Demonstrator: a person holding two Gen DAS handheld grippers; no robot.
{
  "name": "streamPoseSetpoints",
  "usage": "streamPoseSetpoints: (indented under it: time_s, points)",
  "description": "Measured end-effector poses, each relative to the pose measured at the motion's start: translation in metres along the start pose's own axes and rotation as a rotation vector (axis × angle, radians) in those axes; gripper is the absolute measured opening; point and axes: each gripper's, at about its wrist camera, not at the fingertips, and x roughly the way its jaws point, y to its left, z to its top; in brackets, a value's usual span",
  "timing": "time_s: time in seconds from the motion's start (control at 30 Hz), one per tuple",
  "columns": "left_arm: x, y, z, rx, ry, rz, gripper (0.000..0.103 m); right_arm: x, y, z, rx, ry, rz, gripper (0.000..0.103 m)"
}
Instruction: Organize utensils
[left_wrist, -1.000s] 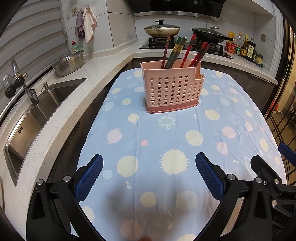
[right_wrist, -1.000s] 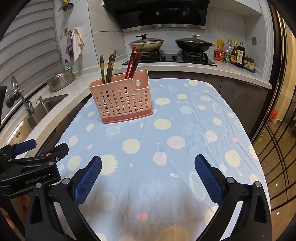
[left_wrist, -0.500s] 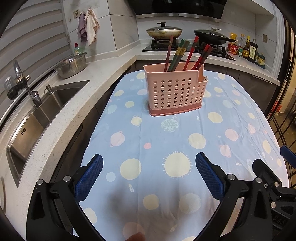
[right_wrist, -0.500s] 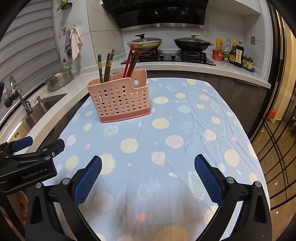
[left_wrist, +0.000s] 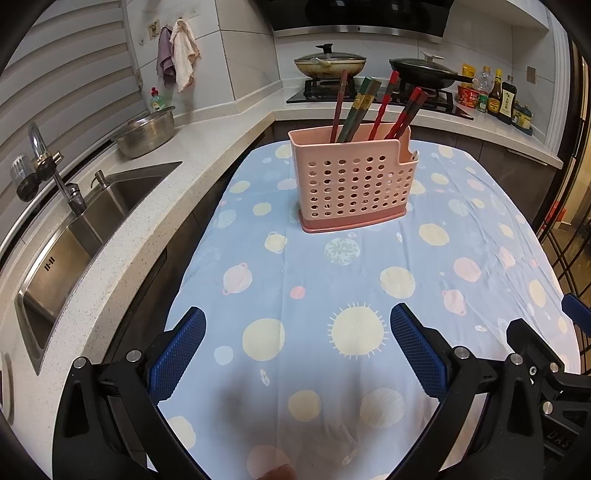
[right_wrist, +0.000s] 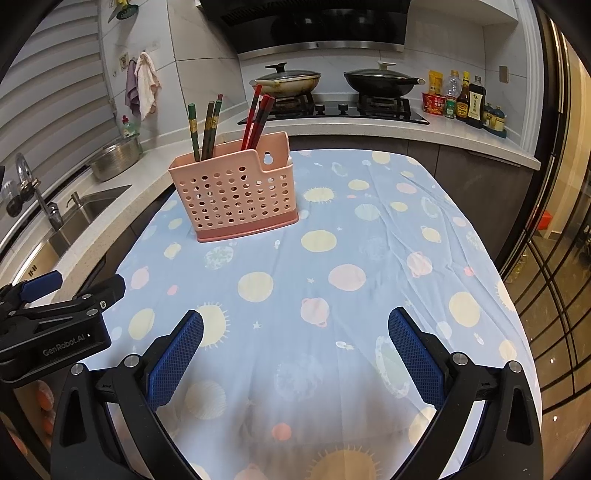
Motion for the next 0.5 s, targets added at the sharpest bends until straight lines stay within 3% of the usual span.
streamPoseSetpoints:
  time_s: [0.5]
  points:
    - [0.0073, -0.0016, 0.0017, -0.001, 0.004, 0.013, 0.096, 0.0050, 0.0002, 0.0016, -0.001, 0.007, 0.003, 0.096]
